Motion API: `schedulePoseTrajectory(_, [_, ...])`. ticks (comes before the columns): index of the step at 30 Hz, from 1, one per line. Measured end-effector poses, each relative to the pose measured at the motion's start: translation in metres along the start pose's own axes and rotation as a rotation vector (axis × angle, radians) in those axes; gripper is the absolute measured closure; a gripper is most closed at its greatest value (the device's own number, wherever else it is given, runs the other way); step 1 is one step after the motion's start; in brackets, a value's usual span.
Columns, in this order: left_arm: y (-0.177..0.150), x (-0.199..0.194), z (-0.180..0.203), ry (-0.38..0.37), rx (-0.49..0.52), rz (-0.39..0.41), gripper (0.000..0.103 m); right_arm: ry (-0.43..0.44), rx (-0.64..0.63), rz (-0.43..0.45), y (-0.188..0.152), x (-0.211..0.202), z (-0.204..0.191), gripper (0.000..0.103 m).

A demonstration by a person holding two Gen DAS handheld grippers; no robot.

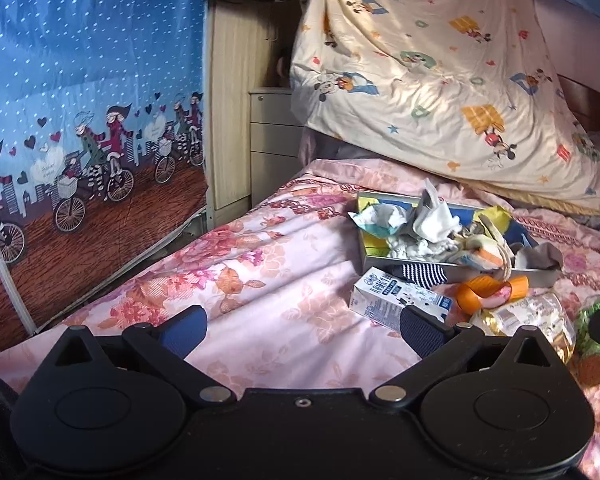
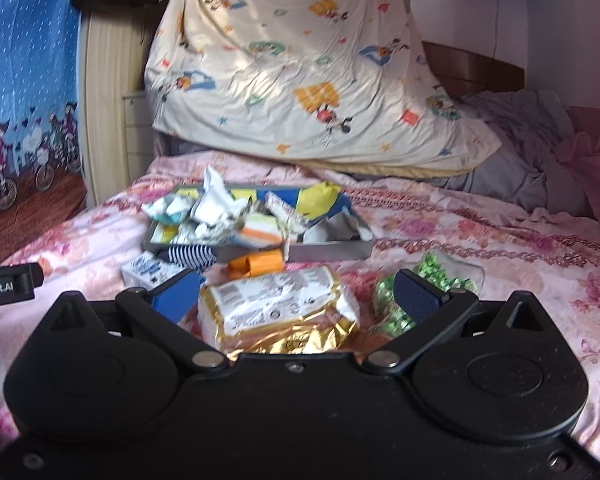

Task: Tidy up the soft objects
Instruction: 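Move both tools back over the remaining pile beside the box, then lower the left tool to the striped sock while the right tool reaches the orange cylinder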

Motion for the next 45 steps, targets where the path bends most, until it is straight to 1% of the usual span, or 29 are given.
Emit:
schedulePoseTrajectory(7, [-0.003,-0.001,0.007,-0.004,0.034,0.002,0.001,0.014,-0.002,-0.027,-0.005,0.006,-0.006,0.000])
schedulePoseTrajectory(17, [-0.004,-0.001,0.010,-0.011,0.042,0.001,0.001,0.015,0.003,-0.036,-0.007,0.008,-0.003,0.000])
schedulePoseTrajectory(21, [-0.005,0.002,0.013,-0.016,0.057,-0.012,0.001,0.018,0.004,-0.040,-0.007,0.008,-0.002,0.000])
schedulePoseTrajectory(25, [0.002,0.003,0.016,-0.024,0.066,-0.014,0.001,0.012,0.007,-0.041,-0.006,0.009,-0.001,0.000])
schedulePoseTrajectory(29, [0.017,0.005,0.019,-0.034,0.069,0.003,0.001,0.012,0.013,-0.045,0.000,0.009,0.000,0.001])
schedulePoseTrajectory(31, [0.023,0.010,0.021,-0.041,0.056,-0.013,0.001,0.014,0.005,-0.044,0.005,0.009,-0.001,0.000])
schedulePoseTrajectory(34, [0.029,0.027,0.025,-0.061,0.024,-0.070,0.001,0.031,-0.023,-0.027,0.015,0.009,-0.004,0.000])
schedulePoseTrajectory(37, [0.038,0.047,0.032,-0.085,0.019,-0.086,0.001,0.041,-0.046,-0.020,0.021,0.014,-0.005,0.000])
schedulePoseTrajectory(41, [0.048,0.072,0.048,-0.150,0.081,-0.064,0.001,0.051,-0.096,-0.011,0.026,0.026,-0.009,0.001])
schedulePoseTrajectory(45, [0.049,0.097,0.068,-0.233,0.161,-0.040,0.001,0.074,-0.108,-0.003,0.027,0.046,-0.011,0.000])
Point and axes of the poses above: each gripper's, at about its wrist camera, not at the fingertips, and x roughly the way its jaws point, z to its right, y to its top, the point moved 9 cm from there along x, roughly the way its jaws point, and after that the axes turned 8 degrees about -x, right-handed, at the moved point
